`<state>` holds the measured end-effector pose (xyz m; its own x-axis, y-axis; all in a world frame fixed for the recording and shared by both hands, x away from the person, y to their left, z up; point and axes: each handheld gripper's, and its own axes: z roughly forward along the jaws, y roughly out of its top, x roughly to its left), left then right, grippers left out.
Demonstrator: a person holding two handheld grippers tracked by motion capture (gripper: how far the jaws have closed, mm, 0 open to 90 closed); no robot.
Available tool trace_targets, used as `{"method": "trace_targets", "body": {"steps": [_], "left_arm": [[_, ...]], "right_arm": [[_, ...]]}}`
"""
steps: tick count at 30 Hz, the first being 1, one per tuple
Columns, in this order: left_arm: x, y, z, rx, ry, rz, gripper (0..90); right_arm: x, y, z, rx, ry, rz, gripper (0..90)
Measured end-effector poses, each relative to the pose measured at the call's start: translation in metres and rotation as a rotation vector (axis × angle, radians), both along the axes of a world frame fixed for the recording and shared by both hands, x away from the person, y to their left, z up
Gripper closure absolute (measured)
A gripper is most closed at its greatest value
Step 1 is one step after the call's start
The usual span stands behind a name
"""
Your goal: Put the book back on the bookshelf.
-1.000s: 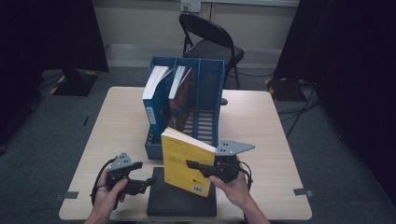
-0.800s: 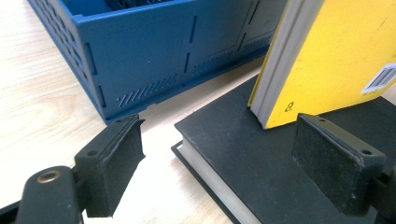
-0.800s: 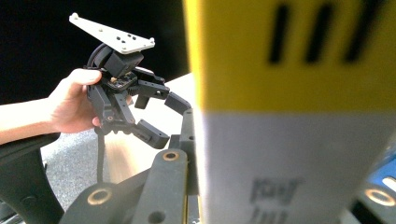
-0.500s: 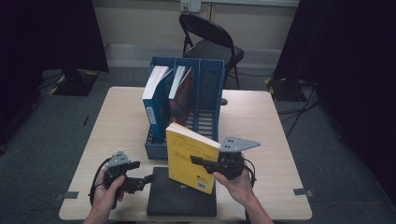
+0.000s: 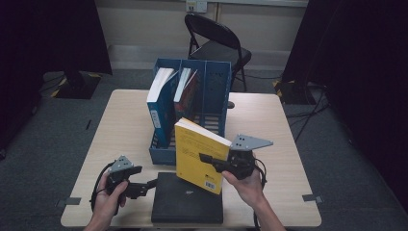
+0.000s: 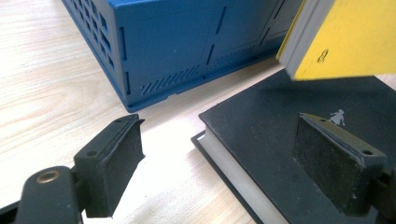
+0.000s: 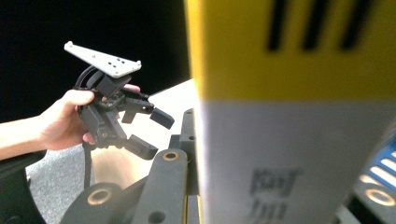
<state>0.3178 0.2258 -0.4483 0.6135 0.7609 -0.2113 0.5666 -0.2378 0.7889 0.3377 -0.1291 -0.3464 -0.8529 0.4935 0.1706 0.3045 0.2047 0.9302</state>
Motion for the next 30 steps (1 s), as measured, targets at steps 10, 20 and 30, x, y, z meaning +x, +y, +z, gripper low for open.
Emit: {"method": "trace_targets", "body": {"steps": [10, 20, 30], "left_arm": [[-0.001, -0.002, 0.001, 0.003, -0.017, -0.012, 15.8], [-0.002, -0.001, 0.001, 0.009, -0.038, -0.022, 15.8], [-0.002, -0.001, 0.001, 0.006, -0.039, -0.02, 15.8]], "right_arm": [[0.006, -0.005, 0.017, 0.032, -0.042, -0.028, 75.6], [0.022, 0.003, 0.026, 0.012, -0.047, -0.08, 75.6], [0.033, 0.004, 0.03, 0.01, -0.036, -0.139, 75.6]]}}
